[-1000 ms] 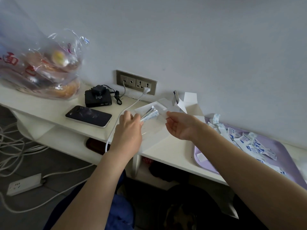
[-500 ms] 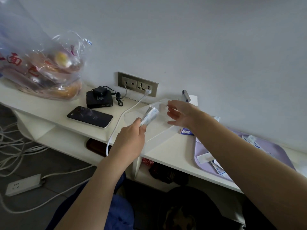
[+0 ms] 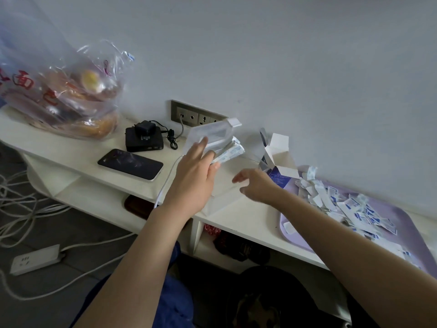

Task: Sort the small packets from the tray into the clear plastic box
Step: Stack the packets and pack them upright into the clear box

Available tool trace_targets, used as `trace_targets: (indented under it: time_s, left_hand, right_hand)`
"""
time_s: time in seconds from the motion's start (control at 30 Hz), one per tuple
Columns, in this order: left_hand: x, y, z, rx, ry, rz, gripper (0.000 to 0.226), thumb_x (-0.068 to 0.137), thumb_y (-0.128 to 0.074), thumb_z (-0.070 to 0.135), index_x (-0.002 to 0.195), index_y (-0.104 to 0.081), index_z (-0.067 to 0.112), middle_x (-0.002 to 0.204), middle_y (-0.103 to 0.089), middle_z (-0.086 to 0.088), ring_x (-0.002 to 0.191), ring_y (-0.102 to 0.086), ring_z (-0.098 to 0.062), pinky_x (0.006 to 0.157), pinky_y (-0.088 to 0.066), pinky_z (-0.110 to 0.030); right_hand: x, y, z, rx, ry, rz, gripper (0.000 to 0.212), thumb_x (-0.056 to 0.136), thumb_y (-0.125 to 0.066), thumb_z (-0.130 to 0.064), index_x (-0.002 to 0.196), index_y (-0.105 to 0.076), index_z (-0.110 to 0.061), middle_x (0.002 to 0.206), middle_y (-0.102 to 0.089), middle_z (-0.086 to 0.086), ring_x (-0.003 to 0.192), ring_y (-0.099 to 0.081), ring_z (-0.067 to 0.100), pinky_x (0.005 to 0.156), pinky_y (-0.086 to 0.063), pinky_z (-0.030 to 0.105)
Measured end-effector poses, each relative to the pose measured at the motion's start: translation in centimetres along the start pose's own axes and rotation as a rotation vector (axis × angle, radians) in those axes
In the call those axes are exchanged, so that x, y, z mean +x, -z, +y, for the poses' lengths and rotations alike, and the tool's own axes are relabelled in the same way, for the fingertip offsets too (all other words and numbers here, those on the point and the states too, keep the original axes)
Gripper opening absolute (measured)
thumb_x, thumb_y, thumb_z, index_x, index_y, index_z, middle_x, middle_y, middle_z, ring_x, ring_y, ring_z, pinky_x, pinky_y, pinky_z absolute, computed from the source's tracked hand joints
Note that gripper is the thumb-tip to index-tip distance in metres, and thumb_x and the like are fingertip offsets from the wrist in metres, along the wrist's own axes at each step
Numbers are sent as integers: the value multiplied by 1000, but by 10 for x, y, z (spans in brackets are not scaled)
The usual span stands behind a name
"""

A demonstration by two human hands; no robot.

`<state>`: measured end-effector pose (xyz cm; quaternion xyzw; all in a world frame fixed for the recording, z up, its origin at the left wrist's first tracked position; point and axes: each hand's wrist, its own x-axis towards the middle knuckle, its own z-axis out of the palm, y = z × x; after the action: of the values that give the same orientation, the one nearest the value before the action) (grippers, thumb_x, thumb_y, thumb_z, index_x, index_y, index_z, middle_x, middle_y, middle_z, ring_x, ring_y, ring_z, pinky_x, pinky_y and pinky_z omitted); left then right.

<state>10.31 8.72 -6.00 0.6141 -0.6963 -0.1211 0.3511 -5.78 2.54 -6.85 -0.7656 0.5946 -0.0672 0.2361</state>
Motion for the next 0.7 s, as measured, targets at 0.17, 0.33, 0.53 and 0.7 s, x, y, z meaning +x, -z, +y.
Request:
trace_targets:
  time_s: [0.17,0.33,0.53,0.7]
  left_hand:
    - [14,-5,-11,89,91,11,24,101,-36,18,105,-54,3,131,-51,-16,115,-46,-31,92,-39,-40]
    - [11,-12,-4,-126,252,-68,25,101,-33,23,100,-53,9,86,-67,-7,68,-55,-22,61,-43,-34]
    - [6,-23,1,-235,318,-186,23,102,-29,25,103,-48,11,89,-62,-13,74,-54,-26,66,-40,-34]
    - [2,-25,10,-432,300,-238,25,102,-31,29,94,-50,15,72,-60,1,73,-54,-18,75,-45,-36]
  right_hand:
    - [-5,1,4,-3,27,48,16,91,-57,-11,102,-67,-8,111,-67,5,106,-59,18,90,-41,22]
    - [-8,1,9,6,24,55,15,92,-55,-13,98,-68,-8,104,-69,5,99,-61,18,84,-46,26]
    - [-18,-3,9,83,60,144,22,96,-45,-17,103,-64,-10,102,-68,1,81,-56,13,68,-41,22]
    - [-28,6,-14,515,85,164,29,98,-43,-22,107,-64,-5,99,-66,5,96,-60,20,87,-45,28]
